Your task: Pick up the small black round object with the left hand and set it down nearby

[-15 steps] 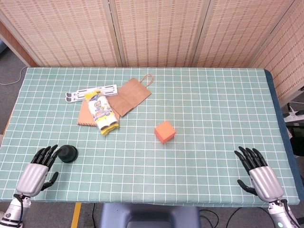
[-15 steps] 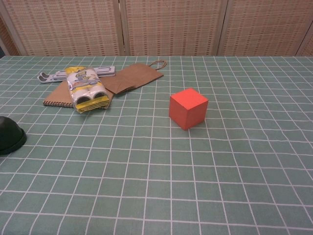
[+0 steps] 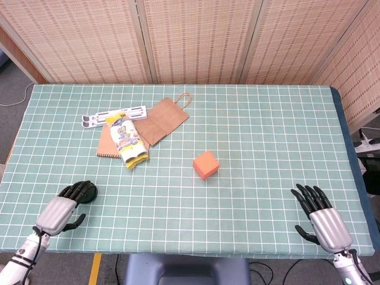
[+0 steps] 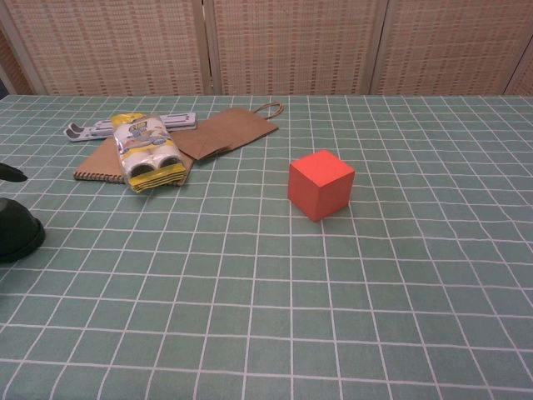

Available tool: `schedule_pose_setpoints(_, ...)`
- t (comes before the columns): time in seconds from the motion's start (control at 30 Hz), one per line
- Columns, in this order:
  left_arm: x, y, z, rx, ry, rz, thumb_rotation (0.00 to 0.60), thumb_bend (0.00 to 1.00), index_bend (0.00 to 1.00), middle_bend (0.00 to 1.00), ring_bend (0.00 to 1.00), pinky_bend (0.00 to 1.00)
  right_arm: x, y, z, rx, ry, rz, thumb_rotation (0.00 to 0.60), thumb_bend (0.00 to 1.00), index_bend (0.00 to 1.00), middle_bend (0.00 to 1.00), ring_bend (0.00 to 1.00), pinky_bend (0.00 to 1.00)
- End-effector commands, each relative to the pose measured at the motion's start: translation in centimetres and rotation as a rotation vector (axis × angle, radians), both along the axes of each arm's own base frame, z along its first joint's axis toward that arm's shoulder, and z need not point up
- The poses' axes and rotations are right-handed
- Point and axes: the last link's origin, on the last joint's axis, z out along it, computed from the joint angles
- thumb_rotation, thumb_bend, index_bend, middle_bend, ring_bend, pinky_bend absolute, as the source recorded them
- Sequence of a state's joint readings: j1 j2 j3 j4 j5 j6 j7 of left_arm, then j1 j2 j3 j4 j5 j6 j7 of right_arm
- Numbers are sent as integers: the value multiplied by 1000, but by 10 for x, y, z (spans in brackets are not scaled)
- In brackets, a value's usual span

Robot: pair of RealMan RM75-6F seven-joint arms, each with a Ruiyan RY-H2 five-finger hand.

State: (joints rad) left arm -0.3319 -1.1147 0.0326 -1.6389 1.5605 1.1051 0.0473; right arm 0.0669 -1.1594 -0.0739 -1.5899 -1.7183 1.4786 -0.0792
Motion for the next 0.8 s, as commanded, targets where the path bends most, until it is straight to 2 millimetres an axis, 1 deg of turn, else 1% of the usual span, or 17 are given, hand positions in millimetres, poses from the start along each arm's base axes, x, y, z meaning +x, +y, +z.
schedule_pose_setpoints(0.03,26,33,4,-71,16,36,600,417,0,0,0,131,1,0,0,1,2,5,600,175,0,0,0,0)
schedule_pose_setpoints(0.13,31,50,4,-104,49,66,600,418,0,0,0,126,0,-1,0,-2,2,8,600,175,0,0,0,0)
schedule_pose_setpoints(0.37,29,73,2,-154,189,157,600,409,0,0,0,120,-1,-3,0,29,25,18,600,176,0,0,0,0)
schedule_pose_setpoints(0.5,30,76,0,-175,237,210,600,388,0,0,0,137,0,-4,2,25,15,19,600,175,0,0,0,0)
schedule_pose_setpoints(0.6,31,77,-1,-174,289,212,600,367,0,0,0,145,-1,-4,2,32,11,16,600,175,0,0,0,0)
schedule_pose_setpoints(0.8,33,83,-11,-171,350,237,600,363,0,0,0,145,0,-4,0,47,17,16,600,175,0,0,0,0)
